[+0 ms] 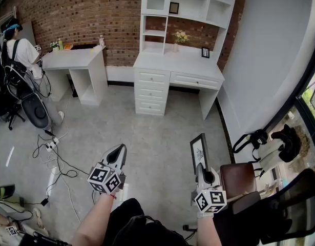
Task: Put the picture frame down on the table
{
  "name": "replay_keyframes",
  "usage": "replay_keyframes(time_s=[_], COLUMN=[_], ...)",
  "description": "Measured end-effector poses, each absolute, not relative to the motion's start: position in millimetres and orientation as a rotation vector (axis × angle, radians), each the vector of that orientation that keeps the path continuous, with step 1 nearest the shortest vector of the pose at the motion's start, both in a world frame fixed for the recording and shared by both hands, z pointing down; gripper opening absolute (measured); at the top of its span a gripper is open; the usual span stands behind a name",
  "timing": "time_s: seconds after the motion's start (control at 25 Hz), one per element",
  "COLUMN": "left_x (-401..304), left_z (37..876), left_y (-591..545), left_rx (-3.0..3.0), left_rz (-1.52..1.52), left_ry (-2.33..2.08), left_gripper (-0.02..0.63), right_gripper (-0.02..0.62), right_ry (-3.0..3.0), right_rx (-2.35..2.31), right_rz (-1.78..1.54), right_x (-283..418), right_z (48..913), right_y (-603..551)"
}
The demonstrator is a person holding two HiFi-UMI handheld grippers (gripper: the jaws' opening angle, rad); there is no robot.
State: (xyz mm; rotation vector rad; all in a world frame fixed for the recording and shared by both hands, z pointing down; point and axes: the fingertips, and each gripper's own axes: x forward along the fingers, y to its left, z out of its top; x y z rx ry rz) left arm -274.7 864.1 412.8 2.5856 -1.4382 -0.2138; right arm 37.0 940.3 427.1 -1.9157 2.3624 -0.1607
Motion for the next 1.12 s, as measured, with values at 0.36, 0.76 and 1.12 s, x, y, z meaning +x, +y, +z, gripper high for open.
replay_keyframes(time_s=[0.36,0.76,1.12], left_x=[-264,-251,-253], left_z=[433,446,443], left_y=[816,682,557], left_rx=[2.580,2.572,2.599], left_rz=[-0.198,-0.172,-0.139], left_ry=[-1.429,-1.364,-1.343], left_gripper=[0.000,0.000,-0.001], right_gripper=[0.043,0.043,0.043], right_ry=[2.337,2.336,2.303], right_rx=[-1.903,-1.938,-1.962], right_rz=[-0.208,-0.254,-0.311], right_x=[44,50,47], right_z=[445,447,453], right_y=[892,763,645])
